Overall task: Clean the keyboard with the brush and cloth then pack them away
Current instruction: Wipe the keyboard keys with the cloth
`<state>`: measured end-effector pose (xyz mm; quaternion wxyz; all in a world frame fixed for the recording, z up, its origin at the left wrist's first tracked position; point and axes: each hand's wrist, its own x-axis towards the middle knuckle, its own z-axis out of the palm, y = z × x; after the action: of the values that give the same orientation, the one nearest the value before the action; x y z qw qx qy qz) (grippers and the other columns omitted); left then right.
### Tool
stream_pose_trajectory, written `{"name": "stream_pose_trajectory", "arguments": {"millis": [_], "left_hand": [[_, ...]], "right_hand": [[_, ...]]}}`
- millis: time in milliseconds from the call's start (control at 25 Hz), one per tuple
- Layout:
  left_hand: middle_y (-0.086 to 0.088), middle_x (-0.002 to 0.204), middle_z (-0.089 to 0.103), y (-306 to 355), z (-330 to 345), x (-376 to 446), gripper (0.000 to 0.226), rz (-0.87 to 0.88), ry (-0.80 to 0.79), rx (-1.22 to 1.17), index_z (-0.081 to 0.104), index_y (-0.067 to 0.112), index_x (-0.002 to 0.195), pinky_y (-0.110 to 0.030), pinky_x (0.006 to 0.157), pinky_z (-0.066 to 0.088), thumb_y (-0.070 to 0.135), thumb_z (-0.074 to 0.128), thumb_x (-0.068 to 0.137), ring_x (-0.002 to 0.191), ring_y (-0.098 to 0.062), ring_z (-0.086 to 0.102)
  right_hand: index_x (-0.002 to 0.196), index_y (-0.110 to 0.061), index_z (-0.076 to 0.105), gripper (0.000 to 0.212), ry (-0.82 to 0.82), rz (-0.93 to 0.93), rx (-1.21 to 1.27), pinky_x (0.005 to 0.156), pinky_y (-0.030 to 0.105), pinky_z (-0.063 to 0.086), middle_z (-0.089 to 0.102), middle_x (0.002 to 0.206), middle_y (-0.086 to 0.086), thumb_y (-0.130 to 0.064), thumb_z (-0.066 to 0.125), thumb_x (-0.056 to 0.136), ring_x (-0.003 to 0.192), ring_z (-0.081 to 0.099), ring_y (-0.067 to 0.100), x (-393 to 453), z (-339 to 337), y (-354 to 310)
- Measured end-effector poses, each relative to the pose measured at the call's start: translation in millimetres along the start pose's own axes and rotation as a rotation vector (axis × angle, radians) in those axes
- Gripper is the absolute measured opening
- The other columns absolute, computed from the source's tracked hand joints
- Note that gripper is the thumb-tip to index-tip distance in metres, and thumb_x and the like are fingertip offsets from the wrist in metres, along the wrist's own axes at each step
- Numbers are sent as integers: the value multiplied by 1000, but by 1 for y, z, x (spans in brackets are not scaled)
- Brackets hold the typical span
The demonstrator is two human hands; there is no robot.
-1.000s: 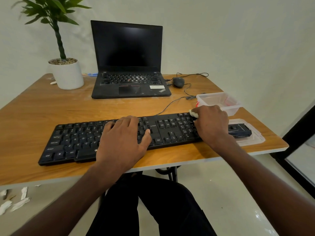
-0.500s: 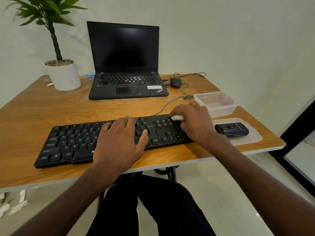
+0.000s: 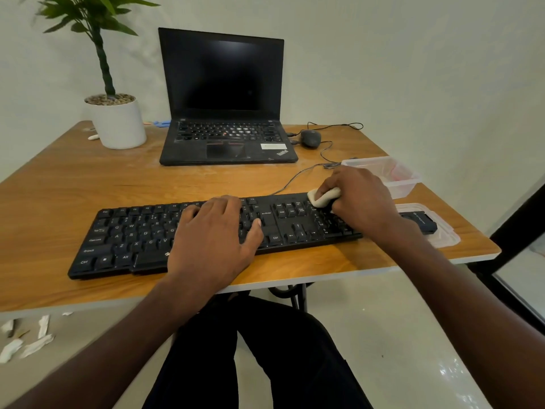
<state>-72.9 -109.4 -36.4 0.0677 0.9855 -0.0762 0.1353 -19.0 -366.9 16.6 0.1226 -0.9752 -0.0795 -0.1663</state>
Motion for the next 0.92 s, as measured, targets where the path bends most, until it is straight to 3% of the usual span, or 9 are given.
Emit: {"name": "stream_pose_trajectory", "arguments": {"millis": [160, 360, 480, 600, 760, 920], "left_hand": [[-2, 136, 62, 0, -1, -1, 55, -2, 8, -29, 52, 21, 134, -46, 114, 36, 61, 30, 105, 126, -21, 57], [-2, 138, 62, 0, -1, -1, 56, 1, 2, -12, 51, 21, 136, -46, 114, 36, 62, 28, 105, 127, -20, 57], [-3, 138, 62, 1, -2, -1, 57, -1, 13, -23, 52, 21, 135, -47, 114, 36, 62, 29, 105, 127, -21, 57], [-2, 138, 62, 0, 0, -1, 57, -1, 6, -9, 51, 21, 136, -46, 115, 36, 63, 28, 105, 128, -20, 57], [-2, 138, 62, 1, 0, 0, 56, 1, 12, -25, 51, 21, 136, -47, 116, 35, 62, 28, 105, 128, -20, 57], [-2, 138, 62, 0, 2, -1, 57, 0, 12, -14, 51, 21, 137, -48, 116, 35, 63, 28, 105, 128, -20, 57]], "right_hand": [[106, -33, 81, 39, -13, -104, -12, 72, 35, 45, 65, 106, -7, -4, 74, 81, 100, 57, 19, -4, 7, -13], [108, -27, 80, 33, 112, 17, -142, 75, 39, 43, 64, 111, 0, -6, 73, 84, 103, 55, 26, -5, 5, -2], [104, -30, 81, 38, -34, -78, -19, 72, 36, 45, 67, 108, -4, -1, 75, 81, 101, 59, 22, -6, 0, 1], [101, -31, 82, 37, 21, 72, -47, 68, 33, 44, 73, 103, 0, -2, 72, 79, 93, 65, 24, 0, -7, 8], [104, -32, 81, 37, 4, 62, -41, 67, 33, 47, 74, 103, 0, -5, 73, 79, 90, 65, 23, -2, -3, 1], [101, -18, 82, 19, 145, 199, -159, 66, 34, 46, 72, 100, 12, -10, 74, 85, 87, 66, 31, -5, -4, 7]]}}
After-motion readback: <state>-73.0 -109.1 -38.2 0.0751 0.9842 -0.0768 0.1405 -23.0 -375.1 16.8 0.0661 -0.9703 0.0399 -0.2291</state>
